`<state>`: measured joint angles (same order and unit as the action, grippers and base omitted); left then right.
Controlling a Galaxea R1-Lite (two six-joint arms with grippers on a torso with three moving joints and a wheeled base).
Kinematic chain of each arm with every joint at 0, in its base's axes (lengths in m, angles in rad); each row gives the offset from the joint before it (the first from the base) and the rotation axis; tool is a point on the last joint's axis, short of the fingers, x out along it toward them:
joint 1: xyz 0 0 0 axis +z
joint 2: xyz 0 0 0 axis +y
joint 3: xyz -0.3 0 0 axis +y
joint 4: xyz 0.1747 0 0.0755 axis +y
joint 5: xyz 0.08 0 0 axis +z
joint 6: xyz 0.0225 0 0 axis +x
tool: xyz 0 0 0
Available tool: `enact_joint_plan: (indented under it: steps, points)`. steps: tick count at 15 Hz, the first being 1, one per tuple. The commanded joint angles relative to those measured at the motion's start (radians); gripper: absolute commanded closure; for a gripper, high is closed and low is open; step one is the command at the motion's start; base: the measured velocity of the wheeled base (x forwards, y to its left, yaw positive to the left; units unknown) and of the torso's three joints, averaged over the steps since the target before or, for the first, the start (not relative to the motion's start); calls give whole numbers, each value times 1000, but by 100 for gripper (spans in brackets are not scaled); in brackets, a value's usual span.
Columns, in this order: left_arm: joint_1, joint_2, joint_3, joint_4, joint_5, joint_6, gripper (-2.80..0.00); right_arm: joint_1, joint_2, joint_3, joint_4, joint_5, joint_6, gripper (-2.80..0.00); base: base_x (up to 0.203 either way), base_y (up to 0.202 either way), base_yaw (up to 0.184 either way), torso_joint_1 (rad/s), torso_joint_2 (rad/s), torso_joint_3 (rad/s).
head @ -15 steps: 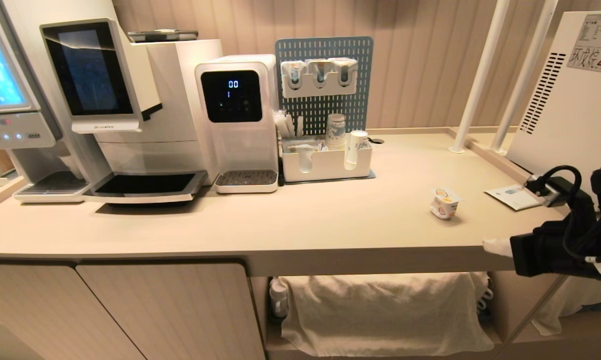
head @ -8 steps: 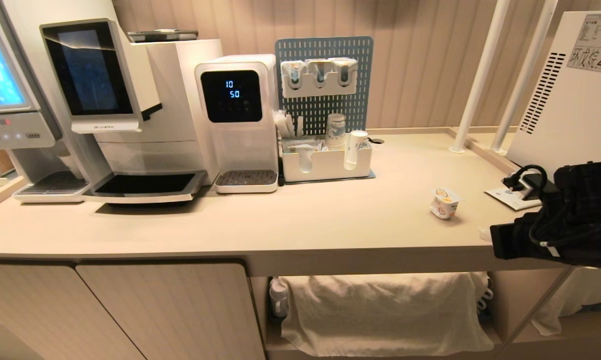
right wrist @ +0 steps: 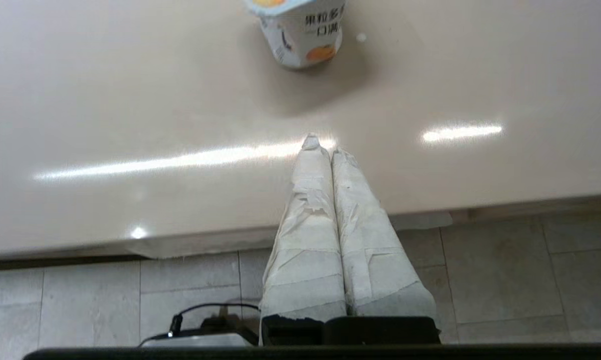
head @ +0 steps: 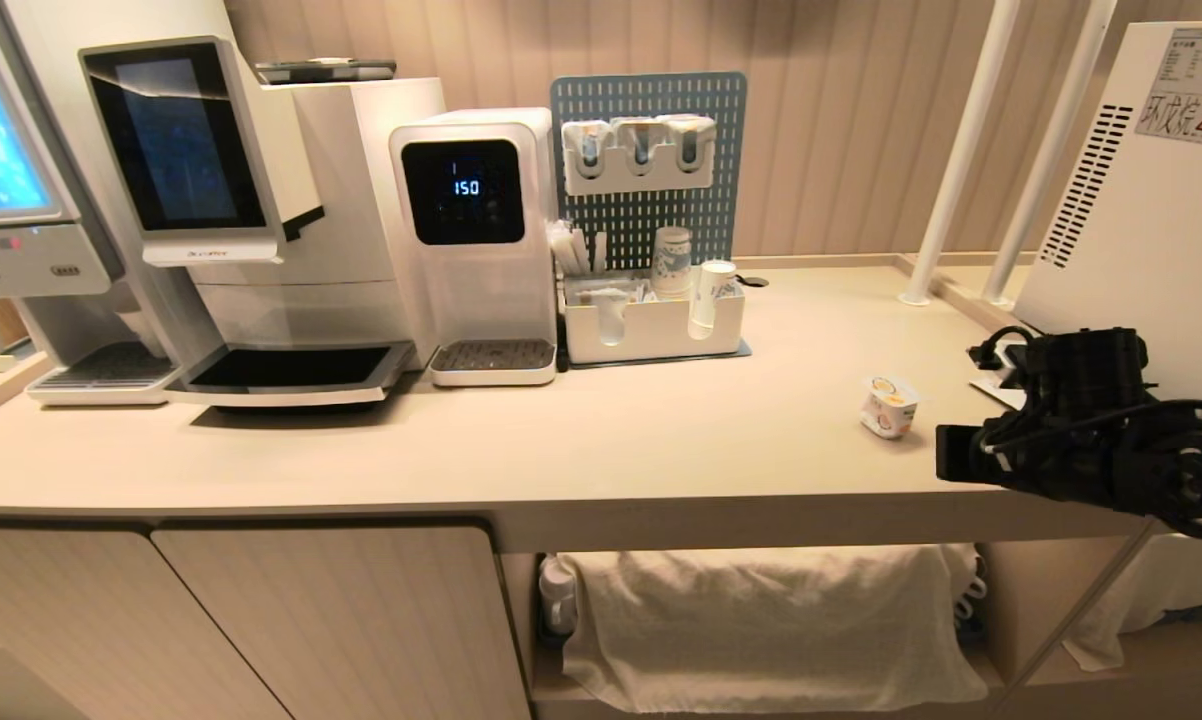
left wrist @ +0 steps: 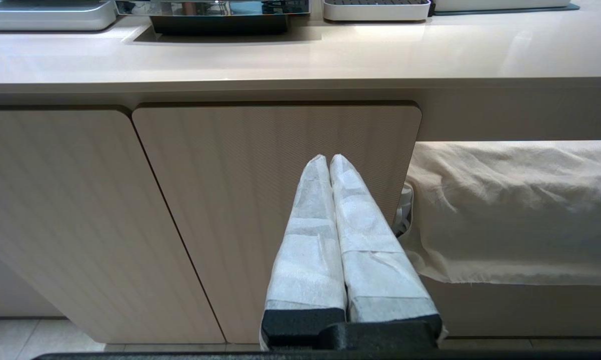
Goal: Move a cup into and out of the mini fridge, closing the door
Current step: Put the yoghurt in the freezer
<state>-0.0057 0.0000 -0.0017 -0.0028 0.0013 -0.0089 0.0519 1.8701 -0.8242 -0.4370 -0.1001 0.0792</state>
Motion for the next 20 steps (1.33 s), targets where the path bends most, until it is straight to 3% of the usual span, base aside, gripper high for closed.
enact_joint_plan:
  steps: [1, 7, 20]
  points:
    - [0, 0, 0, 0, 0, 0, 0, 0, 64, -19, -31, -7, 15, 0, 0, 0, 0, 0, 0, 0]
    - [0, 0, 0, 0, 0, 0, 0, 0, 110, -81, -71, -7, 68, 0, 0, 0, 0, 0, 0, 0]
    - [1, 0, 0, 0, 0, 0, 0, 6, 138, -98, -91, -7, 74, 0, 0, 0, 0, 0, 0, 0]
